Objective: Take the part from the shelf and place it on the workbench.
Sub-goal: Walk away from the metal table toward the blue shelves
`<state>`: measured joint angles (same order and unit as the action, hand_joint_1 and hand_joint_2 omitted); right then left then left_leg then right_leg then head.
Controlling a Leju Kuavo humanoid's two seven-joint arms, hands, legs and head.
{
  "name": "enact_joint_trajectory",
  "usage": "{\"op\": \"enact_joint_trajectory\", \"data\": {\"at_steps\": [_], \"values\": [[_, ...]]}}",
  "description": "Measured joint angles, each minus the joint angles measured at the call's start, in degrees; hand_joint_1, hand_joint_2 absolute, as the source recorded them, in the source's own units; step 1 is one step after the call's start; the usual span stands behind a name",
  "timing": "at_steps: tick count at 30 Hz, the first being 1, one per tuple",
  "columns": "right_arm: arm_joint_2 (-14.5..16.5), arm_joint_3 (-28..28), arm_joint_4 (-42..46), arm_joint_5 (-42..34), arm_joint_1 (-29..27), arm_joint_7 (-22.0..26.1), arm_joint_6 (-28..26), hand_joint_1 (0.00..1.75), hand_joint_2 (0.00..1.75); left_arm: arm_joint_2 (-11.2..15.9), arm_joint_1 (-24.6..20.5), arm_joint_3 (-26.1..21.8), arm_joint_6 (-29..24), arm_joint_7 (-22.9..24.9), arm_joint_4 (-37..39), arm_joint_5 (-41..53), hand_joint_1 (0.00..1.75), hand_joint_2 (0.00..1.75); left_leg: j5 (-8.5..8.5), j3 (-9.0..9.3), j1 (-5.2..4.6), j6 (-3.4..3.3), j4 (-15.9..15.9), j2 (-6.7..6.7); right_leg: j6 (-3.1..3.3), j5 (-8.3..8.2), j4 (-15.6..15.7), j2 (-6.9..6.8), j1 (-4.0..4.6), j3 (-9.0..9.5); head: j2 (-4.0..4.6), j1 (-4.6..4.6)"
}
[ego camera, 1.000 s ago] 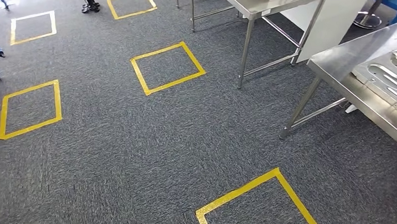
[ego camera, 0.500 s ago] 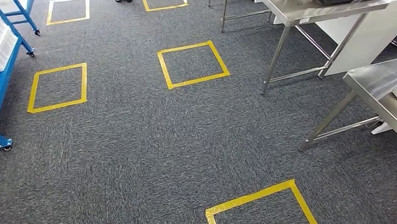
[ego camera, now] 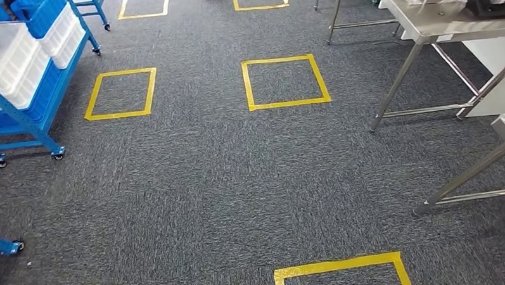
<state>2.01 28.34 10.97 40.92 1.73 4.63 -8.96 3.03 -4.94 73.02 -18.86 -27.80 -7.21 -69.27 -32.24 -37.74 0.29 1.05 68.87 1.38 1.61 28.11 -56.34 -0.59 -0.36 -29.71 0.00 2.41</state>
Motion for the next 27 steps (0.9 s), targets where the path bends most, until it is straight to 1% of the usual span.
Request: {"op": "enact_joint_trajectory", "data": {"at_steps": [1, 2, 3, 4, 5, 6, 7, 8, 10, 11, 12, 13, 14, 15, 16, 17, 18, 19, 20, 21, 22, 23, 24, 25, 26, 27], "values": [[-0.1, 0.0, 0.0, 0.2, -0.1, 0.0, -0.1, 0.00, 0.00, -0.1, 0.0, 0.0, -0.1, 1.0, 0.0, -0.3, 0.00, 0.00, -1.23, -1.54, 0.14, 0.16, 3.3, -0.53, 0.02, 0.05, 0.0, -0.82, 0.11, -0.03, 0.00, 0.00], [-0.3, 0.1, 0.0, 0.4, -0.2, 0.0, -0.3, 0.00, 0.00, -0.3, 0.1, 0.0, -0.2, 2.1, 0.0, -0.5, 0.00, 0.00, -1.41, -2.20, 0.24, 0.29, 4.8, -0.80, 0.00, 0.11, -0.1, -1.55, 0.15, -0.03, 0.00, -0.01], [-0.4, 0.1, 0.0, 0.6, -0.2, 0.1, -0.6, 0.00, 0.00, -0.4, 0.3, 0.0, -0.3, 3.4, 0.0, -0.7, 0.00, 0.00, -0.50, -1.71, 0.33, 0.38, 4.1, -1.04, -0.07, 0.20, -0.2, -2.23, 0.15, -0.01, 0.00, -0.01], [-0.5, 0.2, 0.0, 0.8, -0.2, 0.2, -0.8, 0.00, 0.00, -0.6, 0.4, 0.0, -0.3, 4.4, 0.0, -0.7, 0.00, 0.00, 1.27, -0.02, 0.40, 0.42, 1.0, -1.53, -0.22, 0.33, -0.3, -2.87, 0.11, 0.07, 0.00, 0.00], [-0.7, 0.3, 0.0, 1.0, -0.2, 0.2, -1.0, 0.00, 0.00, -0.7, 0.6, 0.0, -0.3, 4.9, 0.0, -0.7, 0.00, 0.00, 3.07, 2.25, 0.42, 0.41, -3.2, -2.64, -0.45, 0.52, -0.4, -3.49, 0.12, 0.19, 0.00, 0.00], [-0.9, 0.3, 0.0, 1.3, -0.3, 0.2, -1.1, 0.00, 0.00, -0.9, 0.6, 0.0, -0.4, 4.9, 0.0, -0.9, 0.00, 0.00, 4.40, 4.31, 0.29, 0.23, -7.0, -3.66, -0.77, 0.78, -0.6, -4.09, 0.22, 0.26, 0.00, 0.00], [-1.2, 0.3, 0.0, 1.7, -0.4, 0.2, -1.2, 0.00, 0.00, -1.1, 0.5, -0.1, -0.6, 4.5, 0.0, -1.3, 0.00, 0.00, 5.17, 5.69, 0.17, -0.07, -9.7, -4.40, -1.09, 1.00, -0.8, -4.61, 0.33, 0.35, 0.00, 0.00], [-1.5, 0.4, 0.0, 2.2, -0.4, 0.1, -1.3, 0.00, 0.00, -1.3, 0.5, -0.2, -0.9, 3.8, -0.1, -1.9, 0.00, 0.00, 5.33, 6.22, 0.00, -0.42, -10.9, -4.71, -1.40, 1.15, -0.9, -5.09, 0.46, 0.43, 0.00, -0.01], [-2.0, 0.3, 0.0, 3.1, -0.1, -0.2, -1.0, 0.00, 0.00, -1.5, 0.7, -0.6, -1.5, 2.3, -0.1, -3.2, 0.00, 0.00, 5.46, 6.05, -0.22, -1.23, -11.1, -3.67, -1.97, 1.25, -0.9, -5.94, 0.45, 0.63, 0.00, -0.01], [-2.2, 0.3, 0.0, 3.6, 0.0, -0.3, -0.8, 0.00, 0.00, -1.6, 0.8, -1.0, -1.7, 1.7, -0.1, -3.7, 0.00, 0.00, 5.62, 6.04, -0.23, -1.58, -11.2, -3.19, -2.35, 1.55, -1.2, -5.52, 0.27, 0.67, 0.00, -0.02], [-2.4, 0.3, 0.0, 4.0, 0.1, -0.3, -0.7, 0.00, 0.00, -1.7, 0.9, -1.3, -2.0, 1.1, -0.1, -4.1, 0.00, 0.00, 5.80, 6.03, -0.19, -1.95, -11.4, -2.69, -2.68, 2.39, -2.1, -4.36, 0.10, 0.35, 0.00, -0.02], [-2.5, 0.3, 0.0, 4.3, 0.1, -0.1, -0.5, 0.00, 0.00, -1.7, 0.9, -1.6, -2.3, 0.7, -0.1, -4.3, 0.00, 0.00, 6.01, 6.06, -0.11, -2.28, -11.5, -2.19, -2.94, 3.87, -4.2, -2.85, -0.05, -0.54, 0.00, -0.02], [-2.7, 0.3, 0.0, 4.6, 0.0, 0.2, -0.5, 0.00, 0.00, -1.8, 0.8, -1.8, -2.5, 0.4, -0.1, -4.5, 0.00, 0.00, 6.17, 5.93, -0.11, -2.52, -11.6, -1.68, -3.07, 5.80, -7.5, -1.19, -0.17, -2.05, 0.00, -0.03], [-2.7, 0.3, 0.0, 4.7, 0.0, 0.4, -0.5, 0.00, 0.00, -1.8, 0.8, -2.0, -2.7, 0.2, -0.1, -4.6, 0.00, 0.00, 6.28, 5.77, -0.19, -2.70, -11.6, -1.08, -3.06, 7.80, -11.7, -0.22, -0.18, -4.07, 0.00, -0.03], [-2.8, 0.3, 0.0, 4.7, -0.1, 0.6, -0.5, 0.00, 0.00, -1.7, 0.7, -2.1, -2.9, 0.0, -0.1, -4.7, 0.00, 0.00, 6.36, 5.66, -0.32, -2.82, -11.5, -0.41, -3.01, 9.14, -15.4, 0.16, -0.19, -5.98, 0.00, -0.02], [-2.9, 0.3, 0.0, 4.8, -0.1, 0.7, -0.5, 0.00, 0.00, -1.7, 0.8, -2.2, -3.0, 0.0, -0.1, -4.7, 0.00, 0.00, 6.41, 5.60, -0.44, -2.88, -11.5, 0.33, -2.90, 9.41, -17.6, 0.31, -0.18, -7.21, 0.00, -0.02], [-2.9, 0.3, 0.0, 4.8, -0.1, 0.7, -0.5, 0.00, 0.00, -1.7, 0.9, -2.3, -3.0, 0.0, -0.1, -4.7, 0.00, 0.00, 6.45, 5.60, -0.54, -2.90, -11.5, 1.11, -2.71, 8.47, -17.7, 0.45, -0.17, -7.43, 0.00, -0.02], [-2.9, 0.3, 0.0, 4.8, -0.1, 0.8, -0.5, 0.00, 0.00, -1.6, 1.0, -2.4, -3.0, -0.1, -0.1, -4.7, 0.00, 0.00, 6.47, 5.66, -0.60, -2.89, -11.4, 1.88, -2.44, 6.51, -15.3, 0.73, -0.12, -6.50, 0.00, -0.02], [-2.9, 0.3, 0.0, 4.8, -0.1, 0.8, -0.5, 0.00, 0.00, -1.7, 1.0, -2.5, -3.0, -0.1, -0.1, -4.8, 0.00, 0.00, 6.49, 5.73, -0.62, -2.86, -11.4, 2.64, -2.09, 4.04, -11.4, 1.54, -0.04, -4.75, 0.00, -0.03], [-3.0, 0.3, 0.0, 4.9, -0.1, 1.0, -0.5, 0.00, 0.00, -1.7, 1.0, -2.6, -3.1, -0.1, -0.1, -4.9, 0.00, 0.00, 6.52, 5.71, -0.66, -2.75, -11.3, 3.35, -1.71, 2.19, -7.3, 2.97, 0.04, -2.95, 0.00, -0.03], [-3.1, 0.3, 0.0, 4.9, -0.1, 1.1, -0.5, 0.00, 0.00, -1.7, 0.9, -2.7, -3.1, 0.0, -0.1, -4.9, 0.00, 0.00, 6.60, 5.62, -0.64, -2.57, -11.3, 4.01, -1.39, 0.91, -4.1, 4.07, 0.14, -1.61, 0.00, -0.03], [-3.2, 0.2, 0.0, 5.0, 0.0, 1.3, -0.4, 0.00, 0.00, -1.7, 0.9, -2.8, -3.1, 0.0, -0.1, -5.0, 0.00, 0.00, 6.69, 5.44, -0.55, -2.30, -11.2, 4.61, -1.16, 0.38, -2.2, 4.85, 0.27, -0.86, 0.00, -0.02], [-3.3, 0.2, 0.0, 5.1, 0.1, 1.3, -0.4, 0.00, 0.00, -1.6, 0.9, -2.9, -3.1, 0.2, -0.1, -4.9, 0.00, 0.00, 6.83, 5.24, -0.43, -1.94, -11.3, 5.18, -0.97, 0.42, -1.6, 5.00, 0.39, -0.71, 0.00, -0.02], [-3.3, 0.2, 0.0, 5.2, 0.3, 1.3, -0.4, 0.00, 0.00, -1.5, 1.0, -3.0, -3.0, 0.4, -0.1, -4.9, 0.00, 0.00, 7.00, 5.01, -0.29, -1.56, -11.4, 5.79, -0.77, 0.23, -1.3, 4.31, 0.50, -0.68, 0.00, -0.02], [-3.2, 0.2, 0.0, 5.2, 0.4, 1.3, -0.4, 0.00, 0.00, -1.3, 1.0, -3.0, -2.8, 0.5, -0.1, -4.8, 0.00, 0.00, 6.99, 4.85, -0.21, -1.28, -11.3, 5.78, -0.52, -0.03, -0.9, 3.60, 0.42, -0.52, 0.00, -0.01], [-3.2, 0.2, 0.0, 5.1, 0.5, 1.2, -0.4, 0.00, 0.00, -1.1, 1.1, -3.0, -2.6, 0.6, -0.1, -4.7, 0.00, 0.00, 6.50, 4.45, -0.26, -1.04, -10.6, 4.86, -0.19, -0.32, -0.3, 2.91, 0.31, -0.32, 0.00, -0.01]]}}
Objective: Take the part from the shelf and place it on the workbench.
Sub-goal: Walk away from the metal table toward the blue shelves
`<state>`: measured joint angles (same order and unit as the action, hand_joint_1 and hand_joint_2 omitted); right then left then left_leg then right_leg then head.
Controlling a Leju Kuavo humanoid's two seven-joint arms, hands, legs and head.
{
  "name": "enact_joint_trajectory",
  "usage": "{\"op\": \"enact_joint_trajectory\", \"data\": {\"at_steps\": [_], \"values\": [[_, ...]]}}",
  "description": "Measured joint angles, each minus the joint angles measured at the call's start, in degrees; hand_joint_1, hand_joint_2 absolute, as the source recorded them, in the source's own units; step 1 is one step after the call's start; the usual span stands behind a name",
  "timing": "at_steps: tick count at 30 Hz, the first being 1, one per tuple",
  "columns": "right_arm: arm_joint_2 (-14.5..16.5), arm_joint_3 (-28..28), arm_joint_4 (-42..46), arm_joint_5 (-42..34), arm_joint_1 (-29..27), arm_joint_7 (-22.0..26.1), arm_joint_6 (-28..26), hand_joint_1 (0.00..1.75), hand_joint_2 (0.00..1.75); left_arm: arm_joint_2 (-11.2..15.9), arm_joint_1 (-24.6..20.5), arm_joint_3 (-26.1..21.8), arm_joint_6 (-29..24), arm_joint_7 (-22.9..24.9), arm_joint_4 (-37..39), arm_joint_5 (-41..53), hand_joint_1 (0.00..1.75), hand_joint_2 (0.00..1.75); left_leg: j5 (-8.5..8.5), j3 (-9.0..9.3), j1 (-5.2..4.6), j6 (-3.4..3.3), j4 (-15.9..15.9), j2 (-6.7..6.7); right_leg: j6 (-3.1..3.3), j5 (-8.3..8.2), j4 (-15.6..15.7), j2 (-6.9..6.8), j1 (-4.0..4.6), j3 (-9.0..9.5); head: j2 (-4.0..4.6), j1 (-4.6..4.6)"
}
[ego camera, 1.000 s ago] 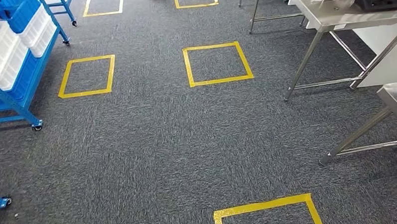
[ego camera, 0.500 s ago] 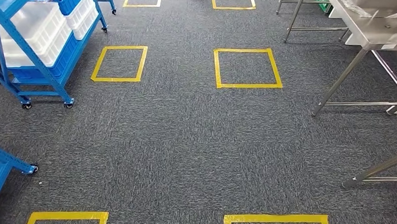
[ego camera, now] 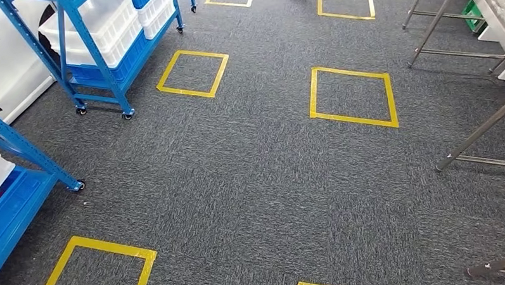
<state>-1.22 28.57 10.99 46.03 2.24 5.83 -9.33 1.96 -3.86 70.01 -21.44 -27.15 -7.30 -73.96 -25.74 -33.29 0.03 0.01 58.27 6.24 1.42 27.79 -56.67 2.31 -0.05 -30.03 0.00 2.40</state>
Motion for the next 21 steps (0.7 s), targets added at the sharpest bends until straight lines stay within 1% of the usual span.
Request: {"op": "enact_joint_trajectory", "data": {"at_steps": [1, 2, 3, 4, 5, 6, 7, 8, 9, 10, 11, 12, 13, 14, 15, 16, 17, 18, 19, 20, 21], "values": [[0.0, 0.0, 0.0, -0.2, 0.0, 0.0, 0.0, 0.00, 0.00, 0.2, -0.1, 0.0, 0.3, 0.0, 0.0, 0.0, 0.00, 0.00, -1.17, -0.87, -0.08, 0.21, 1.8, -1.44, 0.31, -0.27, 0.5, -0.82, -0.12, 0.18, 0.00, 0.01], [0.0, 0.1, 0.0, -0.6, -0.1, 0.1, -0.1, 0.00, 0.00, 0.3, -0.2, 0.0, 0.5, -0.1, 0.0, 0.0, 0.00, 0.00, -2.99, -2.20, -0.07, 0.39, 4.8, -3.22, 0.54, -0.43, 0.8, -1.68, -0.21, 0.29, 0.00, 0.02], [0.0, 0.2, 0.0, -1.0, -0.2, 0.2, -0.2, 0.00, 0.00, 0.4, -0.3, 0.0, 0.7, -0.1, 0.0, 0.1, 0.00, 0.00, -5.05, -4.00, 0.00, 0.67, 8.5, -4.57, 0.70, -0.44, 1.0, -2.47, -0.14, 0.28, 0.00, 0.02], [0.0, 0.4, 0.0, -1.4, -0.2, 0.2, -0.3, 0.00, 0.00, 0.6, -0.4, 0.0, 0.8, -0.2, 0.0, 0.2, 0.00, 0.00, -6.72, -5.74, 0.19, 0.97, 12.3, -5.18, 0.72, -0.40, 0.9, -3.33, -0.11, 0.22, 0.00, 0.03], [0.0, 0.5, 0.0, -1.7, -0.2, 0.3, -0.4, 0.00, 0.00, 0.7, -0.5, 0.0, 0.8, -0.3, 0.0, 0.3, 0.00, 0.00, -7.46, -6.83, 0.42, 1.28, 14.7, -5.49, 0.67, -0.35, 0.9, -4.15, -0.12, 0.19, 0.00, 0.03], [0.1, 0.7, 0.0, -1.8, -0.2, 0.3, -0.6, 0.00, 0.00, 0.9, -0.5, 0.0, 0.8, -0.4, 0.0, 0.3, 0.00, 0.00, -7.10, -6.91, 0.64, 1.58, 15.2, -5.70, 0.55, -0.26, 0.8, -4.88, -0.17, 0.19, 0.00, 0.03], [0.2, 0.8, 0.0, -1.9, -0.2, 0.2, -0.7, 0.00, 0.00, 1.1, -0.4, 0.0, 0.8, -0.5, 0.0, 0.4, 0.00, 0.00, -5.66, -5.77, 0.88, 1.88, 13.2, -6.06, 0.35, -0.13, 0.7, -5.59, -0.27, 0.23, 0.00, 0.03], [0.2, 0.8, 0.0, -1.8, -0.2, 0.2, -0.9, 0.00, 0.00, 1.3, -0.5, 0.0, 0.8, -0.7, 0.0, 0.4, 0.00, 0.00, -3.66, -3.66, 1.09, 2.15, 9.4, -6.83, 0.07, 0.08, 0.5, -6.24, -0.37, 0.30, 0.00, 0.03], [0.3, 0.9, 0.0, -1.7, -0.2, 0.2, -1.0, 0.00, 0.00, 1.5, -0.5, 0.0, 0.8, -0.8, 0.0, 0.4, 0.00, 0.00, -2.18, -1.47, 1.11, 2.29, 5.3, -8.06, -0.32, 0.37, 0.2, -6.82, -0.37, 0.33, 0.00, 0.03], [0.4, 1.0, 0.0, -1.6, -0.2, 0.2, -1.1, 0.00, 0.00, 1.7, -0.6, 0.0, 0.7, -0.9, 0.0, 0.3, 0.00, 0.00, -1.08, 0.27, 1.10, 2.10, 2.0, -8.93, -0.72, 0.69, -0.2, -7.35, -0.31, 0.34, 0.00, 0.02], [0.4, 1.0, 0.0, -1.5, -0.1, 0.2, -1.1, 0.00, 0.00, 1.8, -0.7, 0.0, 0.7, -0.9, 0.0, 0.2, 0.00, 0.00, -0.67, 1.19, 0.99, 1.73, 0.2, -9.48, -1.10, 0.94, -0.5, -7.81, -0.19, 0.37, 0.00, 0.01], [0.5, 1.1, 0.0, -1.4, 0.0, 0.3, -1.2, 0.00, 0.00, 1.9, -0.6, 0.0, 0.7, -0.9, 0.0, 0.1, 0.00, 0.00, -0.79, 1.34, 0.80, 1.24, -0.3, -9.45, -1.42, 1.09, -0.7, -8.24, -0.09, 0.39, 0.00, 0.01], [0.6, 1.1, 0.0, -1.3, 0.1, 0.3, -1.2, 0.00, 0.00, 2.0, -0.5, 0.0, 0.6, -0.8, 0.0, 0.0, 0.00, 0.00, -0.66, 1.25, 0.73, 0.71, -0.3, -8.76, -1.69, 1.18, -0.8, -8.69, -0.11, 0.49, 0.00, 0.00], [0.7, 1.1, 0.0, -1.2, 0.2, 0.3, -1.2, 0.00, 0.00, 2.2, -0.4, 0.0, 0.6, -0.8, 0.0, 0.0, 0.00, 0.00, -0.58, 1.21, 0.71, 0.29, -0.3, -8.24, -2.01, 1.34, -0.9, -8.85, -0.24, 0.60, 0.00, 0.01], [0.9, 1.1, 0.0, -1.1, 0.4, 0.3, -1.2, 0.00, 0.00, 2.2, -0.3, 0.0, 0.6, -0.7, 0.0, 0.0, 0.00, 0.00, -0.46, 1.22, 0.71, -0.08, -0.4, -7.72, -2.32, 1.87, -1.4, -8.18, -0.46, 0.56, 0.00, 0.01], [1.0, 1.1, 0.0, -1.0, 0.4, 0.3, -1.2, 0.00, 0.00, 2.3, -0.3, 0.0, 0.6, -0.7, 0.0, 0.0, 0.00, 0.00, -0.30, 1.21, 0.76, -0.44, -0.5, -7.21, -2.58, 2.98, -2.7, -6.92, -0.64, 0.08, 0.00, 0.00], [1.1, 1.1, 0.0, -1.0, 0.4, 0.3, -1.2, 0.00, 0.00, 2.4, -0.4, 0.0, 0.6, -0.7, 0.0, 0.0, 0.00, 0.00, -0.15, 1.14, 0.79, -0.75, -0.6, -6.68, -2.75, 4.69, -5.4, -5.28, -0.78, -1.09, 0.00, -0.01], [1.1, 1.1, 0.0, -0.9, 0.3, 0.3, -1.2, 0.00, 0.00, 2.4, -0.5, 0.0, 0.6, -0.7, 0.0, 0.0, 0.00, 0.00, -0.05, 0.97, 0.70, -0.94, -0.6, -6.10, -2.77, 6.70, -9.2, -3.78, -0.82, -2.88, 0.00, -0.01], [1.2, 1.1, 0.0, -0.9, 0.3, 0.3, -1.2, 0.00, 0.00, 2.4, -0.5, 0.0, 0.6, -0.7, 0.0, 0.0, 0.00, 0.00, 0.04, 0.80, 0.58, -1.10, -0.6, -5.46, -2.70, 8.44, -13.3, -2.98, -0.78, -4.94, 0.00, -0.01], [1.2, 1.1, 0.0, -0.9, 0.2, 0.3, -1.2, 0.00, 0.00, 2.5, -0.5, 0.0, 0.6, -0.7, 0.0, 0.0, 0.00, 0.00, 0.10, 0.69, 0.43, -1.19, -0.6, -4.75, -2.57, 9.33, -16.4, -2.66, -0.73, -6.63, 0.00, 0.00], [1.2, 1.1, 0.0, -0.8, 0.1, 0.3, -1.1, 0.00, 0.00, 2.5, -0.4, 0.0, 0.5, -0.7, 0.0, 0.0, 0.00, 0.00, 0.14, 0.66, 0.28, -1.24, -0.5, -4.02, -2.34, 9.01, -17.6, -2.54, -0.67, -7.43, 0.00, 0.00]]}}
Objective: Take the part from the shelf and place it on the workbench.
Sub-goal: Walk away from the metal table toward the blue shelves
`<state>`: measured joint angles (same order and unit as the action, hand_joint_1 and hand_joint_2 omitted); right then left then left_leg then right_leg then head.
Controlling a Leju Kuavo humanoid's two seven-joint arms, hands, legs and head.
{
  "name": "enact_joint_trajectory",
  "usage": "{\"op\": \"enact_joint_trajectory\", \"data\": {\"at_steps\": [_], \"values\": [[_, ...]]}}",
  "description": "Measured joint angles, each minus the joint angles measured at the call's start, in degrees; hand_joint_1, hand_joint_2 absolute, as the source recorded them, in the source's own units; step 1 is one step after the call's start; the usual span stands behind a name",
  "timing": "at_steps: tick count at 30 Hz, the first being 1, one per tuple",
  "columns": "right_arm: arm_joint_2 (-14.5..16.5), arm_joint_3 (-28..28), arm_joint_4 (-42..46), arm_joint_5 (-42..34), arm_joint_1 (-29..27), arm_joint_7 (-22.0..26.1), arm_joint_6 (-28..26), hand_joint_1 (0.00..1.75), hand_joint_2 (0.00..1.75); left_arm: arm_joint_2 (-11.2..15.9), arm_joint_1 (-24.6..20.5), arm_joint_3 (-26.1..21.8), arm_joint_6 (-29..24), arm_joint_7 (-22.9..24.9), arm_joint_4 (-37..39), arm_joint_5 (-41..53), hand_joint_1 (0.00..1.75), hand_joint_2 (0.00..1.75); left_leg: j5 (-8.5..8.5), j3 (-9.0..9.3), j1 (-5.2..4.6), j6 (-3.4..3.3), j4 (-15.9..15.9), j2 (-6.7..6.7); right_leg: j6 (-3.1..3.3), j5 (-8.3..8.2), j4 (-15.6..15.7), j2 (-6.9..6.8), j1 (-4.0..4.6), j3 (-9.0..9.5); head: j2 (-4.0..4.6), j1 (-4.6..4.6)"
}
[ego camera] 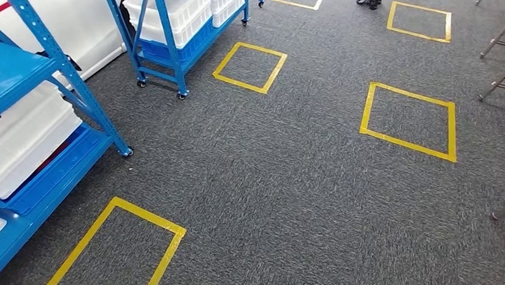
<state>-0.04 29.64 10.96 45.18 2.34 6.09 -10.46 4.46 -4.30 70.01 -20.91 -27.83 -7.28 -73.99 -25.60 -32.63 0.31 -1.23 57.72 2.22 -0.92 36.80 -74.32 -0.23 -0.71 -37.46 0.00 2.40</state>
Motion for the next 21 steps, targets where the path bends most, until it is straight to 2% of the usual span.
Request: {"op": "enact_joint_trajectory", "data": {"at_steps": [1, 2, 4, 5, 6, 7, 8, 9, 10, 12, 13, 14, 15, 16, 17, 18, 19, 20, 21], "values": [[0.0, 0.0, 0.0, 0.1, -0.1, -0.1, 0.1, 0.00, 0.00, 0.0, 0.1, 0.0, 0.0, 0.0, 0.0, -0.1, 0.00, 0.00, 0.02, 0.04, -0.12, -0.02, 0.0, 0.76, 0.35, -1.55, 1.2, 0.19, 0.11, 0.31, 0.00, 0.00], [0.0, 0.0, 0.0, 0.2, -0.1, -0.2, 0.2, 0.00, 0.00, 0.0, 0.1, 0.0, -0.1, 0.1, 0.0, -0.2, 0.00, 0.00, 0.03, 0.14, -0.20, -0.02, 0.0, 1.53, 0.82, -3.98, 4.6, 0.69, 0.29, 1.71, 0.00, 0.00], [0.0, 0.0, -0.1, 0.7, -0.1, -0.9, 0.5, 0.00, 0.00, 0.0, 0.1, 0.0, -0.2, 0.4, 0.0, -0.4, 0.00, 0.00, 0.10, 0.19, -0.15, 0.12, 0.0, 2.90, 1.81, -7.91, 12.6, 3.37, 0.71, 5.05, 0.00, 0.00], [0.0, 0.0, -0.1, 0.9, -0.1, -1.4, 0.7, 0.00, 0.00, -0.1, 0.0, 0.0, -0.2, 0.6, 0.0, -0.4, 0.00, 0.00, 0.19, 0.06, -0.01, 0.32, 0.0, 3.49, 2.16, -8.82, 15.1, 4.50, 0.89, 6.10, 0.00, 0.00], [0.0, 0.0, -0.1, 1.1, -0.1, -1.8, 0.8, 0.00, 0.00, -0.1, 0.1, 0.0, -0.2, 0.8, 0.0, -0.5, 0.00, 0.00, 0.30, -0.11, 0.18, 0.59, 0.0, 4.05, 2.36, -8.92, 16.1, 5.18, 1.04, 6.50, 0.00, -0.01], [0.0, 0.0, -0.1, 1.2, -0.1, -2.2, 0.9, 0.00, 0.00, -0.2, 0.1, 0.0, -0.2, 1.2, 0.0, -0.5, 0.00, 0.00, 0.46, -0.27, 0.32, 0.94, -0.1, 4.67, 2.47, -8.94, 16.4, 5.01, 1.13, 6.58, 0.00, 0.00], [0.1, 0.0, -0.1, 1.3, 0.0, -2.4, 1.0, 0.00, 0.00, -0.2, 0.2, 0.0, -0.2, 1.6, 0.0, -0.4, 0.00, 0.00, 0.57, -0.40, 0.37, 1.28, -0.2, 5.12, 2.61, -9.12, 16.8, 4.26, 1.02, 6.73, 0.00, 0.00], [0.3, 0.0, -0.1, 1.3, 0.0, -2.5, 1.1, 0.00, 0.00, -0.2, 0.3, 0.0, -0.2, 1.9, 0.0, -0.3, 0.00, 0.00, 0.41, -0.53, 0.27, 1.55, 0.0, 4.58, 2.76, -9.36, 17.4, 3.51, 0.89, 7.00, 0.00, -0.01], [0.5, 0.0, -0.1, 1.3, 0.0, -2.6, 1.1, 0.00, 0.00, -0.2, 0.4, 0.0, -0.2, 2.2, 0.0, -0.1, 0.00, 0.00, -0.36, -1.02, 0.12, 1.79, 1.0, 3.26, 2.97, -9.63, 18.0, 2.68, 0.72, 7.28, 0.00, 0.01], [0.9, 0.0, -0.1, 1.3, -0.2, -2.8, 1.2, 0.00, 0.00, -0.2, 0.3, 0.0, -0.2, 2.5, 0.0, 0.0, 0.00, 0.00, -3.73, -3.52, 0.02, 2.19, 6.4, -0.21, 3.23, -9.94, 18.7, 0.84, 0.65, 7.60, 0.00, 0.02], [1.0, 0.0, -0.1, 1.3, -0.3, -2.9, 1.3, 0.00, 0.00, -0.2, 0.1, 0.0, -0.2, 2.6, 0.0, 0.0, 0.00, 0.00, -5.73, -5.35, 0.12, 2.45, 10.4, -1.14, 3.31, -9.93, 18.7, -0.07, 0.68, 7.57, 0.00, 0.03], [1.2, 0.0, -0.2, 1.3, -0.4, -2.9, 1.4, 0.00, 0.00, -0.2, 0.1, 0.0, -0.2, 2.6, 0.0, 0.0, 0.00, 0.00, -7.02, -6.87, 0.24, 2.72, 13.7, -1.49, 3.28, -9.87, 18.7, -1.00, 0.71, 7.53, 0.00, 0.03], [1.3, 0.0, -0.2, 1.3, -0.4, -3.0, 1.5, 0.00, 0.00, -0.2, 0.1, 0.0, -0.2, 2.6, 0.0, 0.0, 0.00, 0.00, -7.33, -7.62, 0.37, 2.97, 15.5, -1.66, 3.21, -9.78, 18.6, -1.87, 0.69, 7.52, 0.00, 0.03], [1.5, 0.0, -0.2, 1.3, -0.4, -3.0, 1.6, 0.00, 0.00, -0.2, 0.2, 0.0, -0.2, 2.7, 0.0, 0.0, 0.00, 0.00, -6.42, -7.09, 0.48, 3.22, 14.8, -1.90, 3.08, -9.65, 18.5, -2.71, 0.63, 7.55, 0.00, 0.03], [1.6, 0.0, -0.2, 1.3, -0.3, -3.0, 1.8, 0.00, 0.00, -0.2, 0.2, 0.0, -0.2, 2.7, 0.0, 0.0, 0.00, 0.00, -4.66, -5.41, 0.57, 3.41, 11.9, -2.41, 2.88, -9.46, 18.3, -3.49, 0.54, 7.62, 0.00, 0.03], [1.7, 0.0, -0.2, 1.4, -0.3, -3.0, 1.9, 0.00, 0.00, -0.2, 0.3, 0.0, -0.3, 2.7, 0.0, 0.0, 0.00, 0.00, -2.79, -3.06, 0.64, 3.55, 7.5, -3.51, 2.61, -9.21, 18.0, -4.24, 0.47, 7.69, 0.00, 0.03], [1.8, 0.0, -0.2, 1.4, -0.3, -3.0, 2.0, 0.00, 0.00, -0.2, 0.2, 0.0, -0.3, 2.6, 0.0, 0.0, 0.00, 0.00, -1.41, -0.95, 0.57, 3.46, 3.7, -4.64, 2.26, -8.89, 17.7, -4.93, 0.51, 7.71, 0.00, 0.03], [1.9, 0.0, -0.2, 1.5, -0.3, -3.0, 2.0, 0.00, 0.00, -0.2, 0.1, 0.0, -0.4, 2.6, 0.0, 0.0, 0.00, 0.00, -0.66, 0.40, 0.50, 3.11, 1.1, -5.38, 1.92, -8.61, 17.4, -5.48, 0.59, 7.74, 0.00, 0.03], [1.9, 0.0, -0.2, 1.6, -0.2, -3.0, 2.0, 0.00, 0.00, -0.2, 0.0, 0.0, -0.4, 2.6, 0.0, -0.1, 0.00, 0.00, -0.49, 0.96, 0.39, 2.66, -0.1, -5.71, 1.59, -8.40, 17.2, -5.98, 0.73, 7.79, 0.00, 0.03]]}}
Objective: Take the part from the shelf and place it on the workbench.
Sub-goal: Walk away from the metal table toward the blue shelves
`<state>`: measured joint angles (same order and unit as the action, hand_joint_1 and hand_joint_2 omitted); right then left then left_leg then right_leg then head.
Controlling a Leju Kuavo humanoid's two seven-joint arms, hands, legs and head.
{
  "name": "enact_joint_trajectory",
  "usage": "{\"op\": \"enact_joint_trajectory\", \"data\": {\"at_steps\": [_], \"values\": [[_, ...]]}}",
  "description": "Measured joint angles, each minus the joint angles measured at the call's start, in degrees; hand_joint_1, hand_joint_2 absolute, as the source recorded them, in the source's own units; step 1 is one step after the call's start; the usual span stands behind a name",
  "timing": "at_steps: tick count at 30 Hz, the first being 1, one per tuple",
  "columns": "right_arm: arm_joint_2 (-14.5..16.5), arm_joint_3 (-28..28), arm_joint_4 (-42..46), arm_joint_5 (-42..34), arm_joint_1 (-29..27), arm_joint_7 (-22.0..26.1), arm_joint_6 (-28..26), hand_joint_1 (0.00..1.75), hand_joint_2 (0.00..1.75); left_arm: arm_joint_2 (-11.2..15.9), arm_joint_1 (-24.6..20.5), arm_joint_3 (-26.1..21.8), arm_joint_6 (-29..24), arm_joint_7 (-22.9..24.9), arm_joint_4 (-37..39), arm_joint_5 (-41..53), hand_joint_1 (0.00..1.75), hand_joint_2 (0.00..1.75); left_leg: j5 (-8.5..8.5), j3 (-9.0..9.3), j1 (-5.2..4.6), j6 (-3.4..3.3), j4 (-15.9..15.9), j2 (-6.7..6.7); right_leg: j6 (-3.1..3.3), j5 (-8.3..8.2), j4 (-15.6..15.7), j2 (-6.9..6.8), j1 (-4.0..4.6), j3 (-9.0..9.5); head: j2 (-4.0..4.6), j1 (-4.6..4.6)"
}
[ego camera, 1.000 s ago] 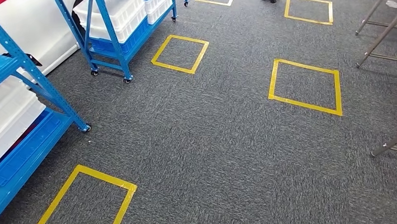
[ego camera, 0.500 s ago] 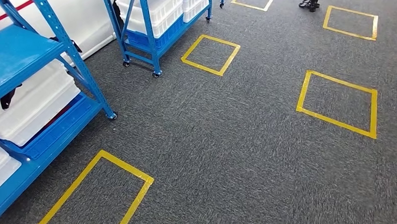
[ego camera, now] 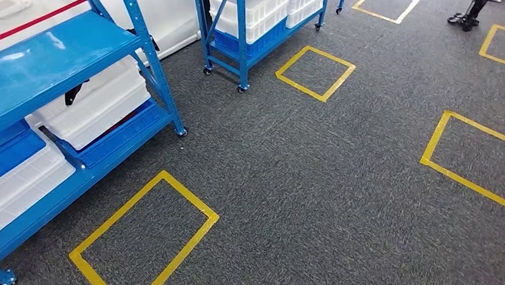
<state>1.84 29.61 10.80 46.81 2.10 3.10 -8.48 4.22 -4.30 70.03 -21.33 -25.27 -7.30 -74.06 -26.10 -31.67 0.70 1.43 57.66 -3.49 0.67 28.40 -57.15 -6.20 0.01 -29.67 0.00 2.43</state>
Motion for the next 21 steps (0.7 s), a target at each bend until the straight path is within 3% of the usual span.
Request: {"op": "enact_joint_trajectory", "data": {"at_steps": [2, 4, 5, 7, 8, 9, 10, 11, 12, 14, 16, 17, 18, 19, 21], "values": [[0.0, 0.0, 0.0, 0.3, 0.3, 0.0, 0.0, 0.00, 0.00, 0.0, 0.1, 0.0, -0.1, 0.1, 0.0, -0.1, 0.00, 0.00, 0.04, -0.22, -0.16, -1.05, -0.1, 1.13, -0.61, 0.20, -0.1, -0.89, 0.04, 0.24, 0.00, 0.00], [0.1, 0.0, 0.0, 0.6, 0.5, -0.1, 0.0, 0.00, 0.00, 0.0, 0.2, 0.0, -0.3, 0.4, 0.0, -0.1, 0.00, 0.00, 0.31, -0.23, -0.07, -1.80, -0.4, 2.25, -1.33, 1.25, -1.1, 0.61, -0.32, 0.17, 0.00, -0.01], [0.1, -0.1, 0.0, 0.6, 0.5, -0.1, 0.0, 0.00, 0.00, 0.0, 0.2, 0.0, -0.3, 0.5, 0.0, -0.1, 0.00, 0.00, 0.50, -0.18, 0.04, -2.13, -0.5, 2.81, -1.62, 2.68, -3.0, 2.24, -0.50, -0.59, 0.00, -0.02], [0.1, -0.1, 0.0, 0.7, 0.3, -0.2, 0.0, 0.00, 0.00, -0.1, 0.0, 0.0, -0.4, 0.5, 0.0, -0.3, 0.00, 0.00, 0.76, -0.40, 0.03, -2.53, -0.5, 4.03, -1.83, 6.66, -10.3, 5.28, -0.69, -3.96, 0.00, -0.02], [0.1, -0.1, 0.0, 0.7, 0.1, -0.2, 0.0, 0.00, 0.00, -0.1, 0.0, 0.0, -0.4, 0.6, 0.0, -0.3, 0.00, 0.00, 0.83, -0.50, -0.03, -2.63, -0.5, 4.77, -1.83, 8.15, -14.2, 5.77, -0.71, -5.89, 0.00, -0.02], [0.1, -0.1, 0.0, 0.8, 0.0, -0.2, 0.0, 0.00, 0.00, -0.1, 0.0, 0.0, -0.4, 0.6, 0.0, -0.5, 0.00, 0.00, 0.86, -0.54, -0.09, -2.67, -0.5, 5.57, -1.77, 8.58, -16.6, 5.95, -0.70, -7.22, 0.00, -0.02], [0.1, -0.1, 0.0, 1.0, -0.1, -0.2, 0.0, 0.00, 0.00, -0.1, 0.0, 0.0, -0.4, 0.7, 0.0, -0.6, 0.00, 0.00, 0.89, -0.50, -0.13, -2.67, -0.5, 6.42, -1.62, 7.74, -16.9, 6.07, -0.70, -7.56, 0.00, -0.02], [0.1, -0.1, 0.0, 1.2, -0.2, -0.2, 0.0, 0.00, 0.00, -0.1, 0.1, 0.0, -0.4, 0.8, 0.0, -0.8, 0.00, 0.00, 0.90, -0.42, -0.15, -2.65, -0.5, 7.27, -1.37, 5.83, -14.8, 6.36, -0.69, -6.81, 0.00, -0.02], [0.1, -0.1, 0.0, 1.4, -0.3, -0.1, 0.0, 0.00, 0.00, -0.1, 0.1, 0.0, -0.4, 0.8, 0.0, -0.9, 0.00, 0.00, 0.94, -0.33, -0.15, -2.59, -0.5, 8.10, -1.02, 3.34, -11.0, 7.13, -0.65, -5.25, 0.00, -0.02], [0.0, -0.1, 0.0, 1.8, -0.3, 0.0, 0.0, 0.00, 0.00, -0.4, 0.1, 0.0, -0.4, 0.8, 0.0, -1.1, 0.00, 0.00, 1.04, -0.46, -0.13, -2.24, -0.4, 9.64, -0.33, -0.15, -3.4, 10.35, -0.59, -2.23, 0.00, -0.02], [0.0, -0.1, 0.0, 1.8, -0.2, 0.0, 0.0, 0.00, 0.00, -0.6, 0.1, 0.0, -0.4, 0.8, 0.0, -1.1, 0.00, 0.00, 1.22, -0.88, 0.10, -1.55, -0.4, 11.02, -0.02, -0.85, -0.7, 11.78, -0.41, -1.26, 0.00, -0.02], [0.0, -0.1, 0.0, 1.9, -0.1, 0.0, 0.0, 0.00, 0.00, -0.5, 0.2, 0.0, -0.4, 0.8, 0.0, -1.1, 0.00, 0.00, 1.38, -1.12, 0.20, -1.11, -0.5, 11.78, 0.06, -0.98, -0.5, 10.92, -0.32, -1.22, 0.00, -0.02], [0.0, -0.2, 0.0, 1.9, 0.0, 0.0, 0.0, 0.00, 0.00, -0.5, 0.4, 0.0, -0.5, 0.8, 0.0, -1.1, 0.00, 0.00, 1.38, -1.30, 0.25, -0.79, -0.5, 11.81, 0.23, -1.16, -0.2, 10.03, -0.43, -1.07, 0.00, -0.02], [0.1, -0.2, 0.0, 1.9, 0.0, 0.1, 0.0, 0.00, 0.00, -0.5, 0.5, 0.0, -0.5, 0.8, 0.0, -1.1, 0.00, 0.00, 0.94, -1.67, 0.10, -0.55, 0.1, 10.78, 0.52, -1.36, 0.2, 9.22, -0.54, -0.88, 0.00, -0.01], [0.2, -0.3, 0.0, 1.9, -0.2, 0.1, 0.0, 0.00, 0.00, -0.6, 0.5, 0.0, -0.5, 0.6, 0.0, -1.1, 0.00, 0.00, -1.90, -3.76, -0.09, -0.29, 4.6, 6.96, 1.13, -1.67, 0.9, 7.25, -0.71, -0.62, 0.00, 0.02]]}}
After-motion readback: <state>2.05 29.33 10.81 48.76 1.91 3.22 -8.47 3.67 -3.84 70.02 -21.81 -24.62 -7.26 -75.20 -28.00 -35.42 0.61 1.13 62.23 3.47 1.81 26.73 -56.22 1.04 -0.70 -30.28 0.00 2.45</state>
